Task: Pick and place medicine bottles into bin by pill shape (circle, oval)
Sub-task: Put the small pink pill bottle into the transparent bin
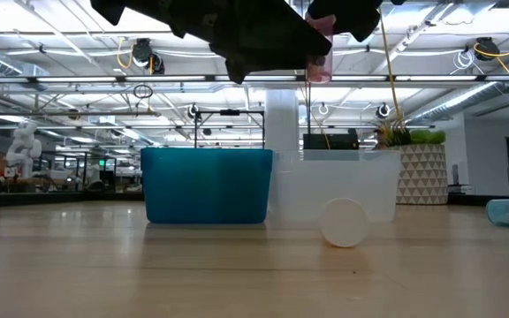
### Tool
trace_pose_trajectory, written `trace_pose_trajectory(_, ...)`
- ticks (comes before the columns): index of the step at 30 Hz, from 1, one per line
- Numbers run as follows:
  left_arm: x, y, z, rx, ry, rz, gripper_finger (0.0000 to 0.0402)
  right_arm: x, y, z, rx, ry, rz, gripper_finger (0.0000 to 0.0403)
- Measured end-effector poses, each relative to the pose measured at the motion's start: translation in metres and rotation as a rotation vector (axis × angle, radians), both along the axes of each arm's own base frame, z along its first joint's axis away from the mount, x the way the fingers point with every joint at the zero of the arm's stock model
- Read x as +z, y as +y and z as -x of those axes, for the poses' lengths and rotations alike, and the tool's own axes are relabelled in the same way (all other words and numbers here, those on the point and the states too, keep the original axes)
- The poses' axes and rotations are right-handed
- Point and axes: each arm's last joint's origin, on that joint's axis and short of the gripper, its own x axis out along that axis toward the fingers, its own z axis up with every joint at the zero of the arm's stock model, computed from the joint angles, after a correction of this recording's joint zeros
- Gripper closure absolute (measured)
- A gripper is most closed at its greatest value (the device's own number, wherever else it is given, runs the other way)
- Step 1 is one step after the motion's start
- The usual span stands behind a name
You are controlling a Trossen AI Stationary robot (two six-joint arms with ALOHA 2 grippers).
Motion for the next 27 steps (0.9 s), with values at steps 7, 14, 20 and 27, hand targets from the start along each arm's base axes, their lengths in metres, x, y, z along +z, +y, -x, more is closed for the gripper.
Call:
trace_pose_trajectory(7, 0.000, 0.000, 0.000, -0.001, 0.003, 0.000, 0.0293, 0.000, 0.000, 0.000, 0.001, 0.001, 0.000, 0.0289)
trace_pose_trajectory(14, -0.001, -0.002, 0.001, -0.002, 0.008, -0.008, 0.0282, 0.000, 0.000, 0.000, 0.009, 0.002, 0.005, 0.0280)
trace_pose_trajectory(20, 0.000, -0.004, 0.008, 0.074, 0.061, -0.075, 0.0199, -0.001, -0.004, -0.001, 0.020, 0.008, 0.033, 0.0283)
trace_pose_trajectory(27, 0.026, 0.011, 0.036, 0.166, 0.182, -0.140, 0.0134, -0.002, -0.027, -0.009, -0.025, 0.025, 0.065, 0.0281)
